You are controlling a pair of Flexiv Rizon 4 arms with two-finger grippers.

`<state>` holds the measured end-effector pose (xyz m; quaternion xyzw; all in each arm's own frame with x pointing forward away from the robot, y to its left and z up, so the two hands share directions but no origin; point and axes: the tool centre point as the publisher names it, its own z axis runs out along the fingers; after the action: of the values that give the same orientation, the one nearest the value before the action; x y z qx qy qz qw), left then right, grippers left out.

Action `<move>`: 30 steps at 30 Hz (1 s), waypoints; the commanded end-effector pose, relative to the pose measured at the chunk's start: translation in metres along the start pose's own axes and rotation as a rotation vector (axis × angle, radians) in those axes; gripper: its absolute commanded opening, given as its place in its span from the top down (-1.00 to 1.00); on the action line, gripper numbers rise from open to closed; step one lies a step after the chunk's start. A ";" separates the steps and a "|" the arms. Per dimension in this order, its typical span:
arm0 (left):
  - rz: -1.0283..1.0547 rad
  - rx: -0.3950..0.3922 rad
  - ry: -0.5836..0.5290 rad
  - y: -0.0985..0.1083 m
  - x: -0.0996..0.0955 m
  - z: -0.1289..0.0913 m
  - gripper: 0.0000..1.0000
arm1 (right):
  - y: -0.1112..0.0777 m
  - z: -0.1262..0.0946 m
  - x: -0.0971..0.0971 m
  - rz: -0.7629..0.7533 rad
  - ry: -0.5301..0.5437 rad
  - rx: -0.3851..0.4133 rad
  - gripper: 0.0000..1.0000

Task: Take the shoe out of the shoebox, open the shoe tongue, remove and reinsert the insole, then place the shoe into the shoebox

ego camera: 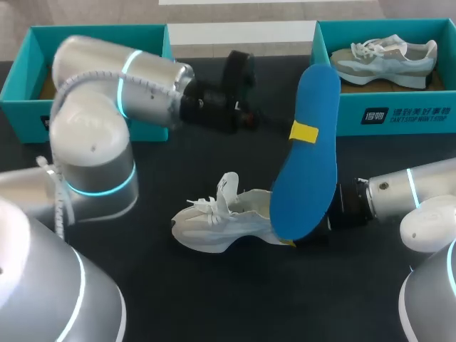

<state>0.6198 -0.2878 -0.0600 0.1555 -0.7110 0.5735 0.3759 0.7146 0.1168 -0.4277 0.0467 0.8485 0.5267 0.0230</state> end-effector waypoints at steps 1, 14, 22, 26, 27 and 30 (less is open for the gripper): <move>-0.011 -0.048 -0.032 -0.003 0.022 -0.020 1.00 | -0.001 0.004 -0.001 0.001 -0.001 0.006 1.00; -0.022 -0.022 -0.052 0.003 0.052 -0.035 1.00 | -0.001 0.004 -0.001 0.001 -0.001 0.006 1.00; -0.034 -0.029 -0.075 0.007 0.059 -0.035 1.00 | -0.001 0.004 -0.001 0.001 -0.001 0.006 1.00; -0.037 -0.017 -0.065 0.007 0.059 -0.036 1.00 | -0.001 0.004 -0.001 0.001 -0.001 0.006 1.00; -0.037 -0.017 -0.065 0.007 0.059 -0.036 1.00 | -0.001 0.004 -0.001 0.001 -0.001 0.006 1.00; -0.037 -0.017 -0.065 0.007 0.059 -0.036 1.00 | -0.001 0.004 -0.001 0.001 -0.001 0.006 1.00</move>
<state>0.5897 -0.2401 -0.0197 0.1840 -0.7256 0.5538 0.3645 0.7147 0.1167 -0.4277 0.0467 0.8485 0.5267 0.0230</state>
